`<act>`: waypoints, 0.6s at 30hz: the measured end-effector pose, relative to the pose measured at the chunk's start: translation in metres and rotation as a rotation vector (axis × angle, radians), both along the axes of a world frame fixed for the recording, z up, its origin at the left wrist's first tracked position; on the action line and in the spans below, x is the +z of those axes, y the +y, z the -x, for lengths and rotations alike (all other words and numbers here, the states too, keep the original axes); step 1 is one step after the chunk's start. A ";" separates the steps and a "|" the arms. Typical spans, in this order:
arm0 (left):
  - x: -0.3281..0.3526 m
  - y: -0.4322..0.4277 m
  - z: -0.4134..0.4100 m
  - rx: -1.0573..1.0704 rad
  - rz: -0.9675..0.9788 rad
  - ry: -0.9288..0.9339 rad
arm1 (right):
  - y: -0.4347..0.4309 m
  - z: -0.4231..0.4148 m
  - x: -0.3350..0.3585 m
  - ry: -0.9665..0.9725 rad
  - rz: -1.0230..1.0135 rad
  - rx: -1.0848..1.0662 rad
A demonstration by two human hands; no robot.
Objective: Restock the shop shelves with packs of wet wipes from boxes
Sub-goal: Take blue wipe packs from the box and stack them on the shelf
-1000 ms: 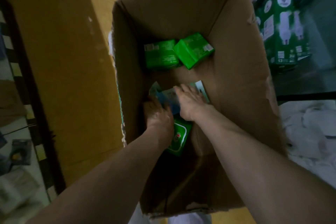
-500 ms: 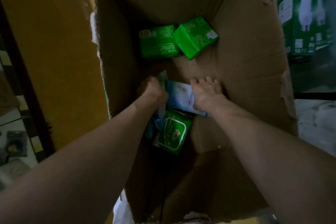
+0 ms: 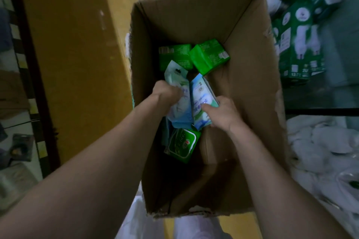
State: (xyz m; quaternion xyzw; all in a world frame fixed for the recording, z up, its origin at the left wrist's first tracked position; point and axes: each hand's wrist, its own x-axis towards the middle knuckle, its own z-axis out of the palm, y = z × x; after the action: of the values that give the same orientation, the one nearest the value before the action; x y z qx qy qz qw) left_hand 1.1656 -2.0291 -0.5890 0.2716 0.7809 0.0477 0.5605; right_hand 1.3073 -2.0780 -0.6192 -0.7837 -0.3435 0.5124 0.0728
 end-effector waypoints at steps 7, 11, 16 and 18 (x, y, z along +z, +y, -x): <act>0.067 -0.024 0.017 0.168 -0.093 -0.004 | -0.003 0.013 0.088 -0.062 -0.245 0.011; 0.106 -0.043 0.039 0.299 -0.158 -0.041 | -0.005 0.037 0.141 -0.014 -0.355 0.089; 0.158 -0.071 0.078 0.476 -0.300 -0.038 | -0.015 0.080 0.200 0.052 -0.456 0.238; 0.180 -0.089 0.102 0.554 -0.349 -0.042 | -0.022 0.103 0.219 0.065 -0.497 0.314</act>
State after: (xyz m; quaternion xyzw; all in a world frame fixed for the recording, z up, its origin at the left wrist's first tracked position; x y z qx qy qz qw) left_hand 1.0631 -2.1184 -0.4092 0.1401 0.7933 0.3371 0.4873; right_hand 1.2044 -2.1004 -0.4002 -0.6622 -0.5729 0.4426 0.1932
